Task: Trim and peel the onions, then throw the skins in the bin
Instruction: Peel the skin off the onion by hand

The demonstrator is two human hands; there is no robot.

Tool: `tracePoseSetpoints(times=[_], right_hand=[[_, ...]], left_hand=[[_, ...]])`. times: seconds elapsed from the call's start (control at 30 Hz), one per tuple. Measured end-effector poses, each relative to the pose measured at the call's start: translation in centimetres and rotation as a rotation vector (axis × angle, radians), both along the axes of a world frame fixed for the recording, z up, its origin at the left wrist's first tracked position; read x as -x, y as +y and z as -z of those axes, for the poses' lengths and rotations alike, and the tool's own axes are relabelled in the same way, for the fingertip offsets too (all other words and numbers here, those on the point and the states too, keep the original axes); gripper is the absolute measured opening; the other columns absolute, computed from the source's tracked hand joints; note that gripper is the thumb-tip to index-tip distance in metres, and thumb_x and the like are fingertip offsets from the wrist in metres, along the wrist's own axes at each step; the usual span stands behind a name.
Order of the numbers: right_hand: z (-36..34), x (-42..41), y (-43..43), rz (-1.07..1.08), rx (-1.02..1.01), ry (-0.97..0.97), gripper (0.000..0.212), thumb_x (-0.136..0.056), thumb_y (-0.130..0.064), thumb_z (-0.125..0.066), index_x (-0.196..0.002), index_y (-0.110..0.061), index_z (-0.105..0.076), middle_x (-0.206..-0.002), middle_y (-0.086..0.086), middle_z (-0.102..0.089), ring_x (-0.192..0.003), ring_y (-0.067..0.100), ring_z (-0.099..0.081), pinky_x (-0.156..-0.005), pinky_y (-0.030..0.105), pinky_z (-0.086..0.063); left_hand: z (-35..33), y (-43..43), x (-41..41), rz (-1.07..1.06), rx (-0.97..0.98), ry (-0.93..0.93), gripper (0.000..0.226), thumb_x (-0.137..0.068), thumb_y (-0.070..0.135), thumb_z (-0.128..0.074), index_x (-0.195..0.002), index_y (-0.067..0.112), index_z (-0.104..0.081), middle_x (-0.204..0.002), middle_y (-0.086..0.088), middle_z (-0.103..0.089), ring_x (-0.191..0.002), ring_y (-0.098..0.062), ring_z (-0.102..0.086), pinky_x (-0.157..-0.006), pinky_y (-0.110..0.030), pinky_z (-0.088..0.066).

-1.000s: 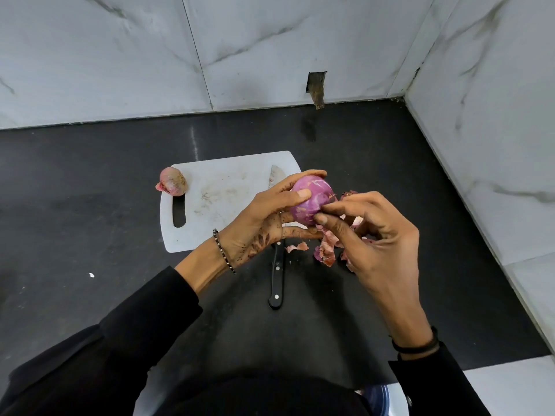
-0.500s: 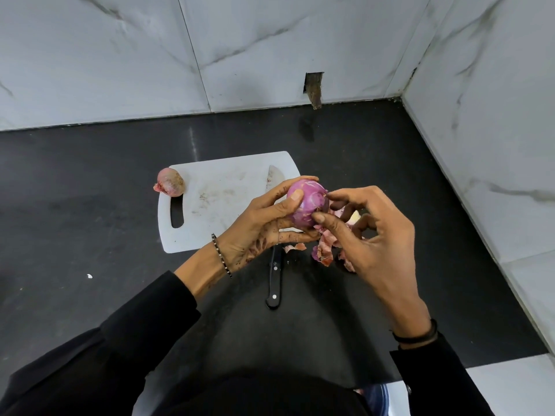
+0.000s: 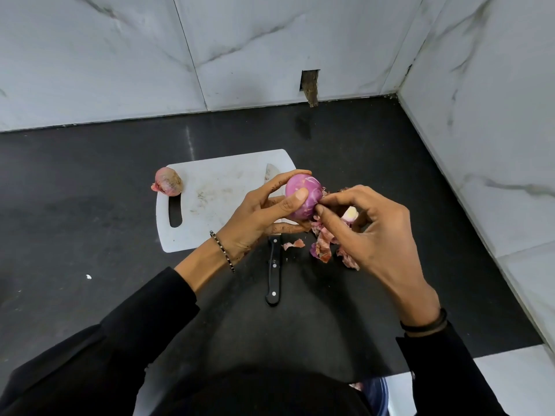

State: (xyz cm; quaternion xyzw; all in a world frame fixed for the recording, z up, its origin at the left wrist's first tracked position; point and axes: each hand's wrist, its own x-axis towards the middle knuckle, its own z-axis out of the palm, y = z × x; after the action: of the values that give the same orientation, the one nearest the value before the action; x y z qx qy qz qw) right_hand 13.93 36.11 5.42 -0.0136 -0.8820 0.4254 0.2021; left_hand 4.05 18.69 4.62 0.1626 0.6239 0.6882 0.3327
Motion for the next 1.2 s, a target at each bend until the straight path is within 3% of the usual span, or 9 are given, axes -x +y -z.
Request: tracePoseSetpoints(times=[0.13, 0.3, 0.4, 0.53, 0.77, 0.93, 1.03, 1.13, 1.2], right_hand=[[0.0, 0.5, 0.2, 0.036, -0.209, -0.106, 0.024, -0.089, -0.047, -0.056, -0.093, -0.026, -0.067, -0.085, -0.016, -0.060, -0.079, 0.007, -0.058, -0.065, 0.026, -0.047], [0.9, 0.9, -0.2, 0.075, -0.456, -0.066, 0.032, -0.090, -0.049, -0.048, -0.090, -0.020, -0.062, -0.084, -0.014, -0.051, -0.072, 0.009, -0.048, -0.063, 0.024, -0.037], [1.7, 0.9, -0.3, 0.090, -0.458, -0.036, 0.027, -0.092, -0.042, -0.052, -0.091, -0.016, -0.062, -0.085, -0.010, -0.052, -0.074, 0.011, -0.049, -0.063, 0.026, -0.040], [1.9, 1.3, -0.5, 0.123, -0.464, 0.010, 0.026, -0.093, -0.039, -0.050, -0.091, -0.015, -0.062, -0.085, -0.008, -0.054, -0.074, 0.010, -0.047, -0.065, 0.024, -0.036], [2.0, 1.9, -0.3, 0.125, -0.529, 0.100, 0.023, -0.091, -0.031, -0.052, -0.088, -0.010, -0.061, -0.085, 0.002, -0.059, -0.074, 0.017, -0.053, -0.058, 0.027, -0.041], [2.2, 1.8, 0.0, 0.087, -0.544, 0.182, 0.021, -0.092, -0.026, -0.054, -0.090, -0.007, -0.062, -0.086, 0.006, -0.060, -0.075, 0.019, -0.053, -0.061, 0.028, -0.042], [2.3, 1.6, 0.0, 0.045, -0.570, 0.242, 0.022, -0.093, -0.024, -0.054, -0.089, -0.004, -0.064, -0.086, 0.008, -0.061, -0.074, 0.021, -0.053, -0.063, 0.029, -0.042], [2.5, 1.5, 0.2, 0.014, -0.535, 0.189, 0.023, -0.093, -0.027, -0.054, -0.092, -0.007, -0.064, -0.088, 0.005, -0.061, -0.078, 0.019, -0.052, -0.067, 0.028, -0.041], [2.6, 1.4, 0.4, -0.005, -0.408, 0.085, 0.022, -0.096, -0.031, -0.053, -0.098, -0.012, -0.063, -0.092, -0.003, -0.058, -0.083, 0.012, -0.050, -0.070, 0.026, -0.041]], left_hand=[[0.1, 0.0, 0.1, 0.029, 0.060, 0.034, 0.052, -0.086, 0.023, -0.064, -0.137, 0.020, -0.052, -0.118, -0.016, -0.068, -0.099, -0.033, -0.071, -0.085, -0.053, -0.057], [0.2, -0.1, 0.4, 0.038, 0.096, 0.012, 0.055, -0.082, 0.016, -0.071, -0.134, 0.020, -0.055, -0.108, -0.015, -0.073, -0.091, -0.035, -0.072, -0.081, -0.050, -0.058], [-0.1, 0.1, 0.3, 0.038, 0.116, 0.012, 0.048, -0.085, 0.013, -0.072, -0.130, 0.018, -0.057, -0.099, -0.016, -0.074, -0.082, -0.036, -0.073, -0.076, -0.047, -0.060], [-0.5, 0.6, -0.2, 0.002, 0.148, -0.008, 0.041, -0.087, 0.026, -0.070, -0.125, 0.014, -0.060, -0.086, -0.023, -0.074, -0.076, -0.039, -0.073, -0.073, -0.048, -0.061], [-1.1, 1.6, -0.4, -0.041, 0.235, -0.038, 0.034, -0.087, 0.039, -0.069, -0.109, 0.013, -0.069, -0.078, -0.022, -0.073, -0.068, -0.037, -0.073, -0.064, -0.040, -0.062], [-1.4, 1.8, -0.4, 0.000, 0.273, -0.164, 0.044, -0.087, 0.045, -0.066, -0.091, 0.002, -0.072, -0.076, -0.025, -0.072, -0.063, -0.033, -0.073, -0.058, -0.034, -0.062], [-1.2, 1.8, -0.2, 0.044, 0.327, -0.252, 0.058, -0.083, 0.051, -0.065, -0.092, -0.005, -0.070, -0.079, -0.028, -0.071, -0.057, -0.027, -0.070, -0.055, -0.030, -0.060], [-1.0, 1.7, -0.2, 0.069, 0.362, -0.298, 0.064, -0.082, 0.056, -0.063, -0.096, -0.007, -0.068, -0.082, -0.030, -0.070, -0.052, -0.024, -0.067, -0.052, -0.028, -0.058], [-0.8, 1.6, 0.0, 0.056, 0.369, -0.320, 0.070, -0.081, 0.057, -0.064, -0.099, -0.010, -0.068, -0.082, -0.030, -0.070, -0.051, -0.024, -0.067, -0.052, -0.028, -0.058]])
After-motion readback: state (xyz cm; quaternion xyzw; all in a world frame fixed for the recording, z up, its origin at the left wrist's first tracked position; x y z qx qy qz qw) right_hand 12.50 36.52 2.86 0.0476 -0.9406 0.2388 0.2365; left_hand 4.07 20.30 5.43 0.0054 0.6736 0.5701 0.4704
